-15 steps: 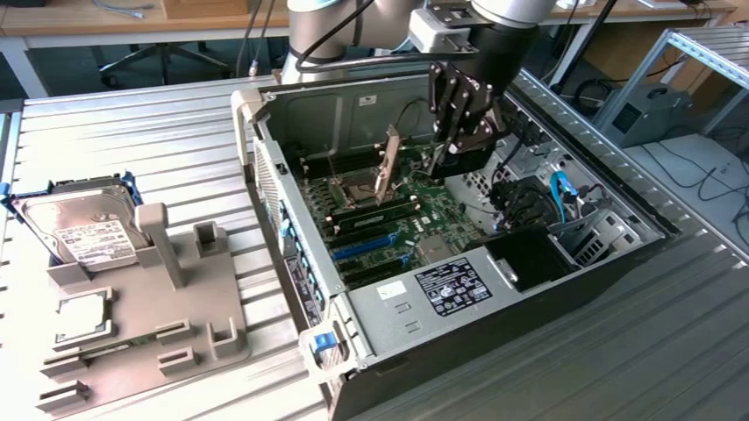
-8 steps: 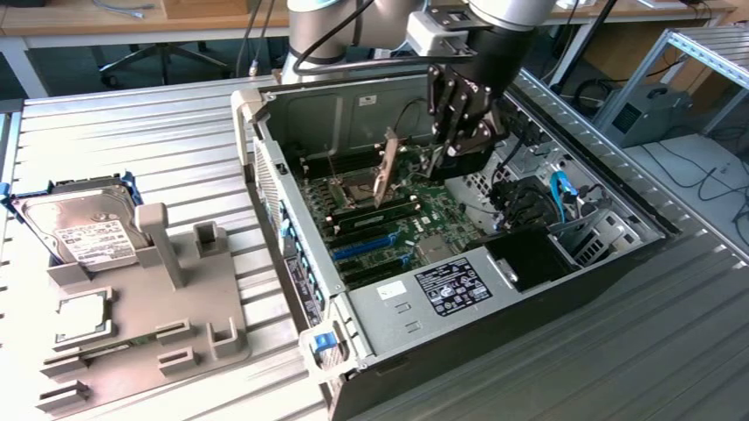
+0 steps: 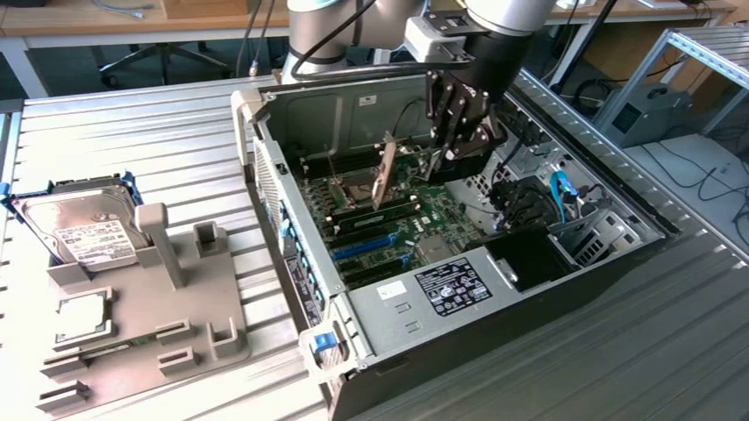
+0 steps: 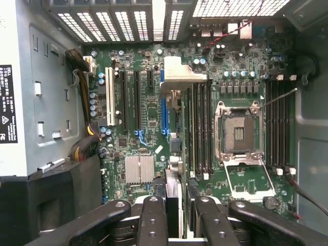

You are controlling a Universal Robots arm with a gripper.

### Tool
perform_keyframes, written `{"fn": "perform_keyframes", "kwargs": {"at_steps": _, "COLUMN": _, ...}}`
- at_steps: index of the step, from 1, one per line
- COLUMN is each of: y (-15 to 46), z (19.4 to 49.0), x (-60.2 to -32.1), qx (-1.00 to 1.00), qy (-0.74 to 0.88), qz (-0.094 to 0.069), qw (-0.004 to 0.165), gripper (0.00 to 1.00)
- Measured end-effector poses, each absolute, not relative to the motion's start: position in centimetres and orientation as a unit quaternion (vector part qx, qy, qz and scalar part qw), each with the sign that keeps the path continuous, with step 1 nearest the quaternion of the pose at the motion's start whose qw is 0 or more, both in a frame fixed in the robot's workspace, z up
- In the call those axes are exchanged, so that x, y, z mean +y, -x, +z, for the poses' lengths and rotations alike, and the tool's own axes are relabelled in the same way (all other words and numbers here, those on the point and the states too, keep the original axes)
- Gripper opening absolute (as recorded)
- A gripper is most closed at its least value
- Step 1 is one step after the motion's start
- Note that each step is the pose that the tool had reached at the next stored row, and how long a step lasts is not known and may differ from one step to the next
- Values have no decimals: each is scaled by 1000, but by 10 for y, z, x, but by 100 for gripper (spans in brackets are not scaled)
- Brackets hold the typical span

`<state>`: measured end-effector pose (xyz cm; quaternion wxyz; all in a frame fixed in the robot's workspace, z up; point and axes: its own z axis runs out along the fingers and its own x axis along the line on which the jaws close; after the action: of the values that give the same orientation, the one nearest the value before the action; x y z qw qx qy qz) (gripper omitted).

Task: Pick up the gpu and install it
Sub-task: 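Insert the gpu into the slot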

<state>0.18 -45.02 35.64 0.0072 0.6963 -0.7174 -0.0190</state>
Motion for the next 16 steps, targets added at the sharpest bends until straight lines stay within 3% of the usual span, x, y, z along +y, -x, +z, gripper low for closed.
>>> {"fn": "perform_keyframes", "kwargs": {"at_steps": 16, "y": 3, "z": 350, "x": -452, "qx": -717, "qy": -696, "qz": -19, "qw": 7, "gripper": 27}}
